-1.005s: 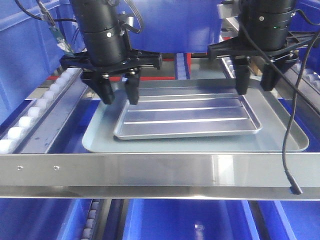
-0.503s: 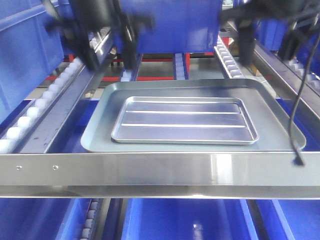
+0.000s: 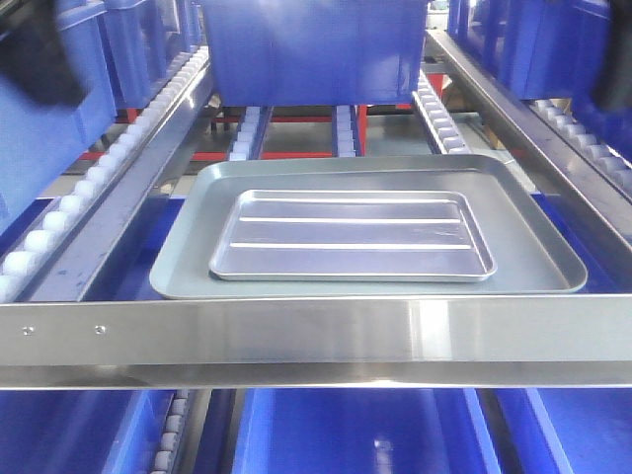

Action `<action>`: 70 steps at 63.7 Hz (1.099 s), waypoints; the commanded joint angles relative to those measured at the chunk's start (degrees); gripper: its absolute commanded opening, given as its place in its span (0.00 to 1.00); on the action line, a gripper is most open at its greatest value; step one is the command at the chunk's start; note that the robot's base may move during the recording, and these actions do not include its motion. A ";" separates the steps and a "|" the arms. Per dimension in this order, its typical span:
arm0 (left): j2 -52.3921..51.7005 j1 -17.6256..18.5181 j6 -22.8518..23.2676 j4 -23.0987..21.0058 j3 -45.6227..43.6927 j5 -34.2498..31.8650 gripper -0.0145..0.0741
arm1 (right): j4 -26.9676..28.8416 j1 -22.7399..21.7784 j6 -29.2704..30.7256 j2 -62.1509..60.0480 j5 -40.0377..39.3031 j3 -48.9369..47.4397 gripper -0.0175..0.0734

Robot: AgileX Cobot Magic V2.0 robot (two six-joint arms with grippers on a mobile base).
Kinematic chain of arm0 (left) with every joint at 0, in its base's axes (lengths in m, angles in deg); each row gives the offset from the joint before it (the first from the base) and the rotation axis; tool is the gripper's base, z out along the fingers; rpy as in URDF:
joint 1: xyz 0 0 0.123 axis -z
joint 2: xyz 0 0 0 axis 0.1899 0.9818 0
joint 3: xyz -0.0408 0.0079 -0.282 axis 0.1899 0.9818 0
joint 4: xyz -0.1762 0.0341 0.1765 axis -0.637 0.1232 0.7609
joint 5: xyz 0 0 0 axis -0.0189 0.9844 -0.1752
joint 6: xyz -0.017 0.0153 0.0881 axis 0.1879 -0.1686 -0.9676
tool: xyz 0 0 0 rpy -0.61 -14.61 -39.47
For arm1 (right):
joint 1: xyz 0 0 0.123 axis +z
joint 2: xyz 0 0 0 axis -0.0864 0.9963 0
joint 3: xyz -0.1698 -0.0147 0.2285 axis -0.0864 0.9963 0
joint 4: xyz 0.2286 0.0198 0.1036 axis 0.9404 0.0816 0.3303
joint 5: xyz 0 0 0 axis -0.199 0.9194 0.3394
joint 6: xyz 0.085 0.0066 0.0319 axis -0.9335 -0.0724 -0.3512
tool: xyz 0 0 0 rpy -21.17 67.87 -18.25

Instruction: Grab silver tray and stack on right shelf

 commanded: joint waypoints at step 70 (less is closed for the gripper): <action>-63.31 0.33 -2.01 1.78 30.40 -8.83 0.05 | -1.64 9.22 0.66 -67.87 -15.44 31.01 0.25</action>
